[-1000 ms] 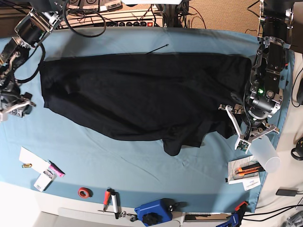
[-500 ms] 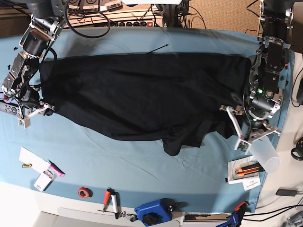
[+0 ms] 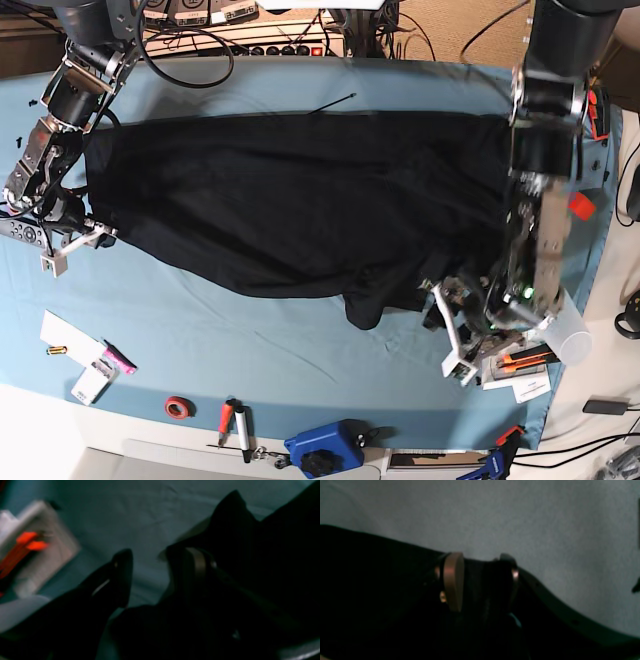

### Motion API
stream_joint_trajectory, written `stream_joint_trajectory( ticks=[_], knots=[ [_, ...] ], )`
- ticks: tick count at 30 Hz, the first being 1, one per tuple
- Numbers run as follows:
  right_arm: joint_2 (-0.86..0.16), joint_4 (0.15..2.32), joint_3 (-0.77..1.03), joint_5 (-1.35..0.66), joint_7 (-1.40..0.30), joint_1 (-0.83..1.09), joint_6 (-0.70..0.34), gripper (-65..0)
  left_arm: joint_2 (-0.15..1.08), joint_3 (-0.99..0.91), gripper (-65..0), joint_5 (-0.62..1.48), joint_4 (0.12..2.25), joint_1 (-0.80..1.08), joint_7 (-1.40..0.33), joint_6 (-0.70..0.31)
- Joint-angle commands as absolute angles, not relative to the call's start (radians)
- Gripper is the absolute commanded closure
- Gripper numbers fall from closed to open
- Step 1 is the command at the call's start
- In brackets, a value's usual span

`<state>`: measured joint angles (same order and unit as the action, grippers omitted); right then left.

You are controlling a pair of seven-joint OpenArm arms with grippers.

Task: Layout the t-shirt on the table in an organized manner, then fold the t-shirt properly
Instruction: 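Lift the hem with the left gripper and fold it over toward the collar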

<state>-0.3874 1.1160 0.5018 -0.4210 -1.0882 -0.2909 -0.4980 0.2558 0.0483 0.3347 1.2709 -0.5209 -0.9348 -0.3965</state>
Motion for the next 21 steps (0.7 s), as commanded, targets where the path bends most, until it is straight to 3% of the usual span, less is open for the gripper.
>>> stream_joint_trajectory(
  ticks=[1, 7, 16, 19, 21],
  knots=[
    [-0.408, 1.131, 0.504, -0.437, -1.074, -0.313, -0.505, -23.8, 0.248, 0.044, -32.7, 0.345, 1.232, -0.574, -0.918, -0.405],
    [-0.408, 1.131, 0.504, -0.437, -1.087, -0.313, -0.504, -23.8, 0.19, 0.044, -32.6, 0.319, 0.96, -0.649, -0.846, -0.428],
    [-0.408, 1.131, 0.504, -0.45, -1.094, -0.313, -0.505, -23.5, 0.151, 0.044, -31.0, 0.246, 0.864, -0.628, -0.786, -0.35],
    [-0.408, 1.131, 0.504, -0.459, -1.101, -0.313, -0.505, -18.3, 0.139, 0.044, -22.3, 0.247, 0.864, -0.626, -0.808, -0.349],
    [-0.408, 1.131, 0.504, -0.459, -1.111, -0.313, -0.505, -9.7, 0.133, 0.044, -10.1, 0.247, 0.864, -0.626, -0.828, -0.353]
  ],
)
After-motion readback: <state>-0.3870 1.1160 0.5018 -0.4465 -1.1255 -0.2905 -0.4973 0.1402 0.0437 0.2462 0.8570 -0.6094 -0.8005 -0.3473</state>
